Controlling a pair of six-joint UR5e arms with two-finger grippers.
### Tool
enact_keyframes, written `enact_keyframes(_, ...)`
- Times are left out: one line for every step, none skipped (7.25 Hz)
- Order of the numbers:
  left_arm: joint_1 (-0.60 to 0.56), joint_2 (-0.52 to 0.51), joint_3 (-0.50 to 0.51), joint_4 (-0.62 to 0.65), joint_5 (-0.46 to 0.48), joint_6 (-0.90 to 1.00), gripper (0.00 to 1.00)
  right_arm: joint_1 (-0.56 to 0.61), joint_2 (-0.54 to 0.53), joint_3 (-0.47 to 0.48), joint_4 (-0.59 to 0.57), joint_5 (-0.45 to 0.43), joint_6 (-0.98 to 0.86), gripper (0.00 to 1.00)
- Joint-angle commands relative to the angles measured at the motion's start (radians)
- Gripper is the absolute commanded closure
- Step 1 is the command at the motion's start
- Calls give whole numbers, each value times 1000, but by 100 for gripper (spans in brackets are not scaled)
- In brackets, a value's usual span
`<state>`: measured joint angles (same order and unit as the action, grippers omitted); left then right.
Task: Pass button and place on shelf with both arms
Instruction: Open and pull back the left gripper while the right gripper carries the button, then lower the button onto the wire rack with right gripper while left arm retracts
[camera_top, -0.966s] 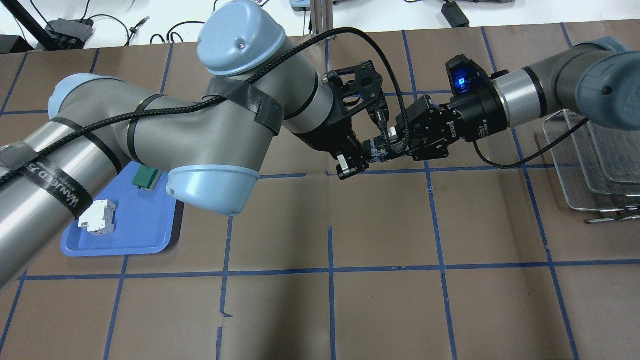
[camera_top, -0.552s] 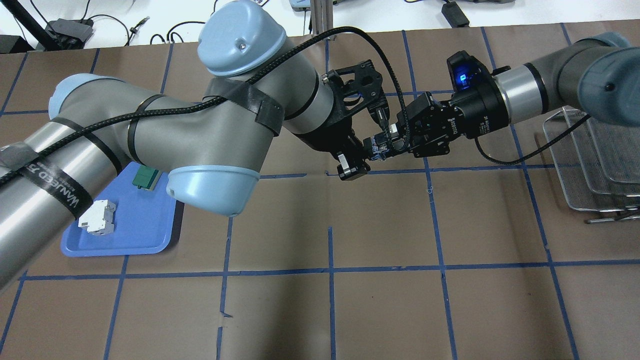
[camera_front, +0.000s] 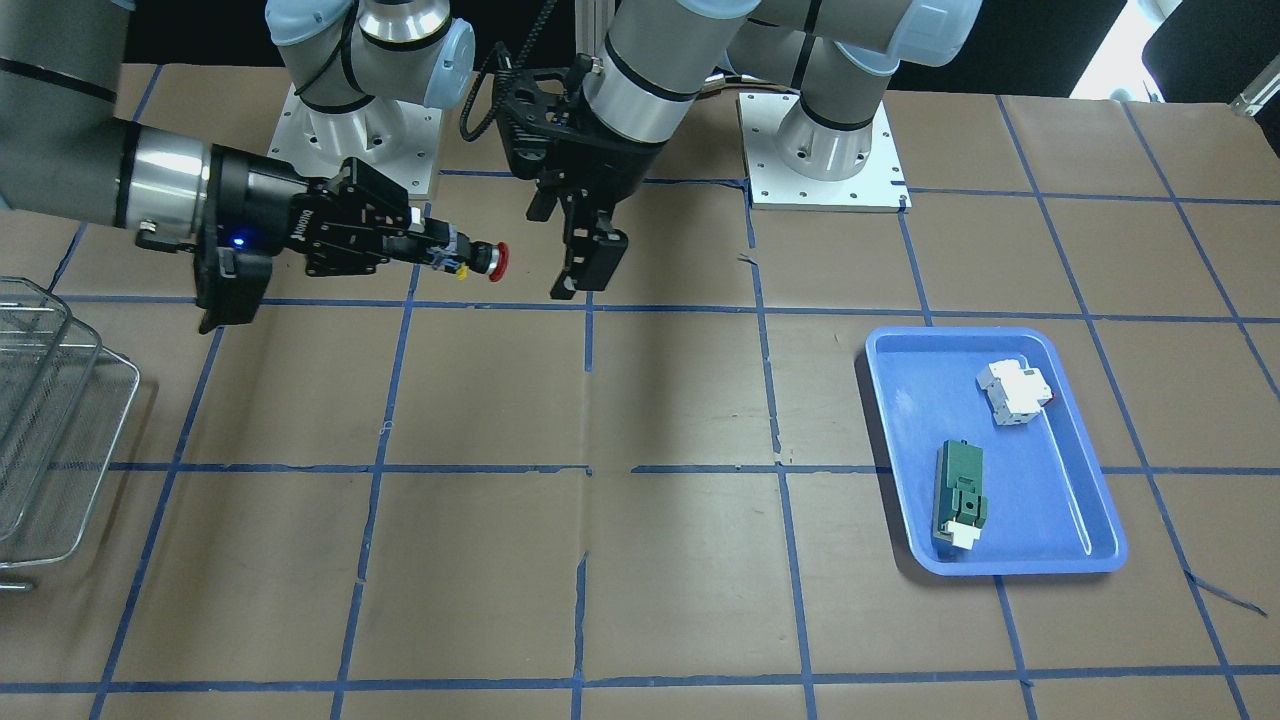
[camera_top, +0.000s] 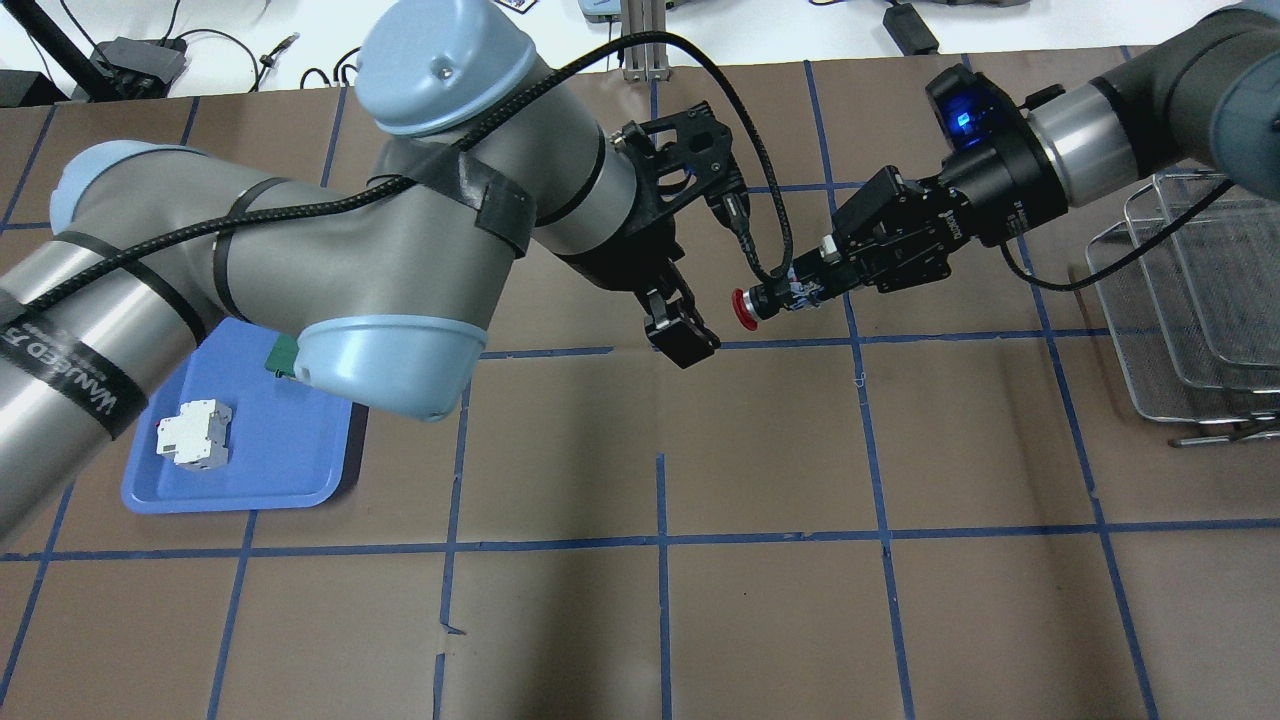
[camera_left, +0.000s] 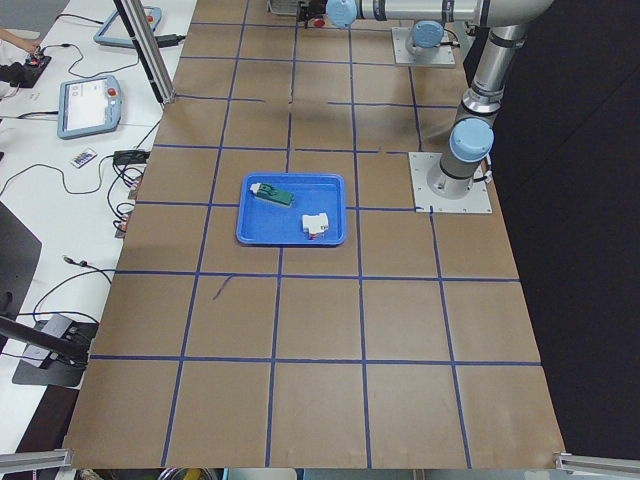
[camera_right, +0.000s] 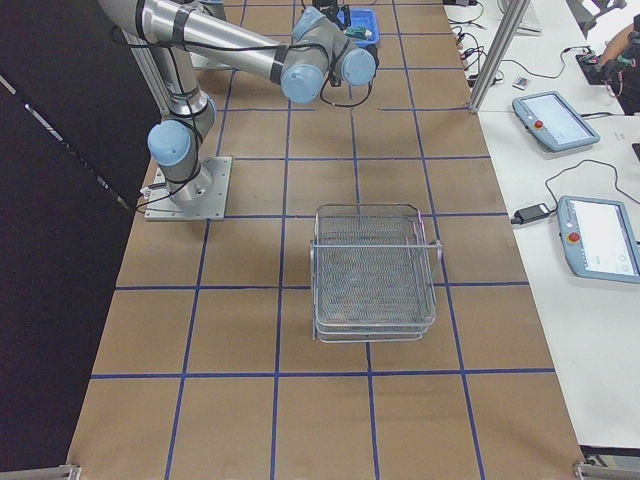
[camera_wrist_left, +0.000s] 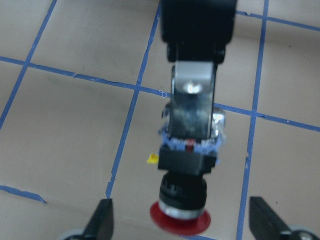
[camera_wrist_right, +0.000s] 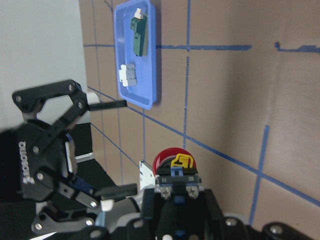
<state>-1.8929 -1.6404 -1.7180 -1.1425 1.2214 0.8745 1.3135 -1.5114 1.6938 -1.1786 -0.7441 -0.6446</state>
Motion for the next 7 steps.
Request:
enact_keyframes(163, 52, 9, -153, 4, -46, 0, -98, -3, -80, -100, -185, -3, 86)
enact_keyframes(181, 100, 15, -280, 100, -128, 0, -150, -9, -88, -218, -284, -3, 84)
enact_keyframes(196, 141, 17, -355, 263, -211, 0, -170, -24, -88, -301, -376, -3, 84)
enact_keyframes(254, 174, 17, -391, 274, -270, 0, -178, -24, -91, -402, -517, -4, 84)
enact_keyframes(337, 192, 18, -396, 279, -419, 0, -192, -21, -86, -505, -687, -38, 84)
enact_keyframes(406, 189, 29, -396, 274, -443, 0, -232, -15, -83, -551, -733, -64, 84)
enact_keyframes(419, 179, 34, -396, 280, -518, 0, -305, 20, -80, -626, -759, -66, 84)
